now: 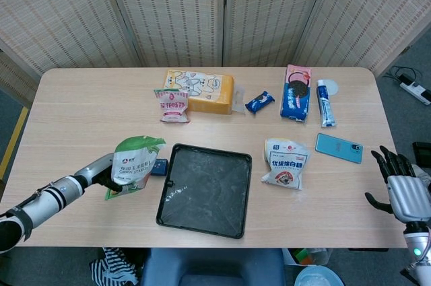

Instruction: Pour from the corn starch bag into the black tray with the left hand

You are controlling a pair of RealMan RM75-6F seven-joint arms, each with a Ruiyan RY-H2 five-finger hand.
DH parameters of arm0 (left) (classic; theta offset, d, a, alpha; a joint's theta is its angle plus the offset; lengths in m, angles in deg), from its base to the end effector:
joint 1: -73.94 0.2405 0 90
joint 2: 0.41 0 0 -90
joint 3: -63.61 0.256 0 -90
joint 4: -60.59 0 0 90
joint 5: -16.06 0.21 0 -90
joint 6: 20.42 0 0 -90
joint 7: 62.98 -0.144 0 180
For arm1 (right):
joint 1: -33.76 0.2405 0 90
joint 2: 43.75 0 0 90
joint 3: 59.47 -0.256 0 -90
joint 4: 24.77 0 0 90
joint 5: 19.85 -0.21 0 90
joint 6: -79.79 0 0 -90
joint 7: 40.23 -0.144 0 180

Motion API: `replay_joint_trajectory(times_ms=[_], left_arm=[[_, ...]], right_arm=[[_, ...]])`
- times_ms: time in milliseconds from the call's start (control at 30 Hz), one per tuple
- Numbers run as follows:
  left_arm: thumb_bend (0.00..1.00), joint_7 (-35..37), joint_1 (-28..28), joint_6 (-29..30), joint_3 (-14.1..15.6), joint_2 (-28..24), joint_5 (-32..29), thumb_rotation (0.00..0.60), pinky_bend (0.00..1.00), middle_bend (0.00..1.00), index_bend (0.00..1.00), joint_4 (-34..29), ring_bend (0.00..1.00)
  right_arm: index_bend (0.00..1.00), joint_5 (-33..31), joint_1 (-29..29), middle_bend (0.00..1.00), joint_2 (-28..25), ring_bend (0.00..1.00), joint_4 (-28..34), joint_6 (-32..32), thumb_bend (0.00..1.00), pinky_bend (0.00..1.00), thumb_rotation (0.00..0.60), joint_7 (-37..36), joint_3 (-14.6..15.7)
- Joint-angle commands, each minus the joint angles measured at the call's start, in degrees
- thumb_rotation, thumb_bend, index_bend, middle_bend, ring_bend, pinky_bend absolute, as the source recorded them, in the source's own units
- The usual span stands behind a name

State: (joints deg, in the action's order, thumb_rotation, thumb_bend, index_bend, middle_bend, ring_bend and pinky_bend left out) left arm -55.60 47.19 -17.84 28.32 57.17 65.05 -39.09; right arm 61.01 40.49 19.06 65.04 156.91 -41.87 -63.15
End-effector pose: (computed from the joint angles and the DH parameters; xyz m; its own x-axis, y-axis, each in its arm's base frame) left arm -0.1938 0.3283 0.1096 -0.1443 0.7318 0.6661 0.9895 0.1086 0.0950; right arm -0.3341 -0.1943 0.1611 0.4121 -0.1049 0.9051 -0.9061 0.0574 0.4192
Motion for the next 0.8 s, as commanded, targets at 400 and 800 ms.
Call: replay_joint_trajectory(times_ms=[400, 800], left_arm=[[0.36, -23.66, 18.64, -35.00, -27.35, 28.63, -9.52, 0.600, 1.00, 0.86, 0.85, 29.05, 0.99], [0.36, -36.63, 14.82, -49.07, -30.65, 38.81, -19.29, 0.600, 1.00, 0.86, 0.85, 50.19, 0.99]], right_arm=[[0.00, 0.14, 0.34, 0.00, 0.25, 0.00, -0.09, -0.60, 0.28, 0.00, 0.600, 0.25, 0.20], [0.00, 0.16, 0.24, 0.00, 0.28, 0.00, 0.00, -0.41, 0.28, 0.00, 0.600, 0.44, 0.29]])
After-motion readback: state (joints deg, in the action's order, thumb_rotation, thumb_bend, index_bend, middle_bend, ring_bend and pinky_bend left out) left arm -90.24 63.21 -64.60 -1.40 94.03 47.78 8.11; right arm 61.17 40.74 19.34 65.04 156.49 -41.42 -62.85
